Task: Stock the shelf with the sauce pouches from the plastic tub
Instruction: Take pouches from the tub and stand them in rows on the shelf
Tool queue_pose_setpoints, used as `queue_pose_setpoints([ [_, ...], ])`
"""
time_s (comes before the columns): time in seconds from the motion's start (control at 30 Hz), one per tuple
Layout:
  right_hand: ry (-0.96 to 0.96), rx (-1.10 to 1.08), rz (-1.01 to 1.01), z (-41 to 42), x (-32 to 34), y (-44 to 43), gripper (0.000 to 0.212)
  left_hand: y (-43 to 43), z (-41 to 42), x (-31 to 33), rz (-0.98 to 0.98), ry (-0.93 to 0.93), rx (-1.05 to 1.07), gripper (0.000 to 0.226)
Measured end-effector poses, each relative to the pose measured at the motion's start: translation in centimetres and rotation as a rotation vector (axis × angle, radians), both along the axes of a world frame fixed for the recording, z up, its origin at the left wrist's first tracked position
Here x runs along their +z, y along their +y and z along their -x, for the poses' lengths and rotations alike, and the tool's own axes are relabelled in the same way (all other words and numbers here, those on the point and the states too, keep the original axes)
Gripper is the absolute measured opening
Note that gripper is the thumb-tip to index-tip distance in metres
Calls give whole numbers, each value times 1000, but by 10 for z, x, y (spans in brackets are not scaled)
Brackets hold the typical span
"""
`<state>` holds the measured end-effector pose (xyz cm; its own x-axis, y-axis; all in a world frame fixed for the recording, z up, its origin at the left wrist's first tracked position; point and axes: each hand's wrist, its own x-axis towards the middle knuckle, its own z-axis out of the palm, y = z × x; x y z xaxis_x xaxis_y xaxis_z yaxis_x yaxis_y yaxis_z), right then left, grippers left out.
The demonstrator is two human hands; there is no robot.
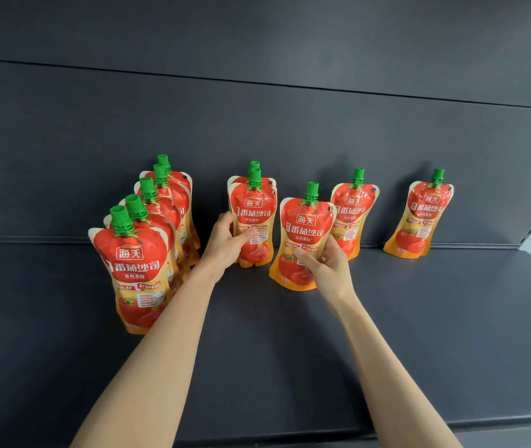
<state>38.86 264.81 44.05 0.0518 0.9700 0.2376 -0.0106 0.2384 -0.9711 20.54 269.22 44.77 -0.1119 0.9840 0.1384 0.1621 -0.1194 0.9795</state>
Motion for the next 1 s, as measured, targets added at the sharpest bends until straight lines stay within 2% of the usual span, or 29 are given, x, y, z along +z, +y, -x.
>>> queue_pose_setpoints([
  [0.23, -32, -2, 8, 10, 0, 4, 35, 9, 12, 2, 23, 75, 34, 43],
  [0.77, -26, 3, -2, 16, -1, 5, 35, 16, 16, -2, 55, 29, 63, 45],
  [1.0, -19, 6, -6, 17, -1, 2, 35, 5, 16, -20, -48, 181, 225, 36],
])
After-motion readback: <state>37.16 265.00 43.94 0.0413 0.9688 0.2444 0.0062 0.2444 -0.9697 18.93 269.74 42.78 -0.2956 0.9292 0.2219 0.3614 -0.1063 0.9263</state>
